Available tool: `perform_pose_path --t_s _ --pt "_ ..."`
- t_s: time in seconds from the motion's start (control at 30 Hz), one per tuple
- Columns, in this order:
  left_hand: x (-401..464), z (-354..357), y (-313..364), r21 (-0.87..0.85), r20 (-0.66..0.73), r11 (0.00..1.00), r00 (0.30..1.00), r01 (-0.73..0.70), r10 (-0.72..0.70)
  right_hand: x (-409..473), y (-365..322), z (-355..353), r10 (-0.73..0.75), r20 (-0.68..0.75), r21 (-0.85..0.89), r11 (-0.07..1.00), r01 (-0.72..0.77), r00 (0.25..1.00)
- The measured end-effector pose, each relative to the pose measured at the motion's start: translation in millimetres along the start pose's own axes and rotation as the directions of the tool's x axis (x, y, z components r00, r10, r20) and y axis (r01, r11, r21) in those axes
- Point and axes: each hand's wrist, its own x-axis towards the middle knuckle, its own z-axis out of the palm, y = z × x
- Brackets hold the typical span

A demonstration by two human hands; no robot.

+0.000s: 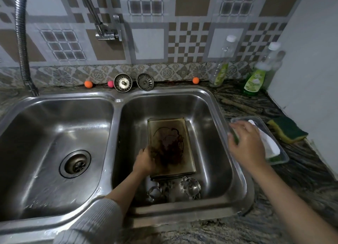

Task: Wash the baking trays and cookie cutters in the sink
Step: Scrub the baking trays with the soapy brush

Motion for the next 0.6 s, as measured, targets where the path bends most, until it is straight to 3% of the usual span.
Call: perform_pose_path --t_s 0.1,0.2,0.47,0.6 --pt "4.1 6.6 -6.9 -0.046 -0.025 0.999 1.000 0.014 -0.016 9.5 33.4 -3.4 0.123 0.024 -0.222 0.968 -0.114 0.992" --pt "9.1 9.4 -11.5 -0.087 -0.085 0.996 0.996 0.019 -0.027 11.7 47.5 -0.1 0.281 0.098 -0.305 0.922 -0.240 0.955" --pt "5.8 2.7 5.0 -0.176 -0.100 0.983 0.992 0.055 -0.074 19.3 45.7 -5.2 0.279 0.106 -0.261 0.934 -0.244 0.955" --pt "0.5 0.3 14.4 -0.269 -0.099 0.963 0.995 -0.014 -0.013 22.9 46.7 -6.4 0.315 0.131 -0.193 0.938 -0.287 0.940"
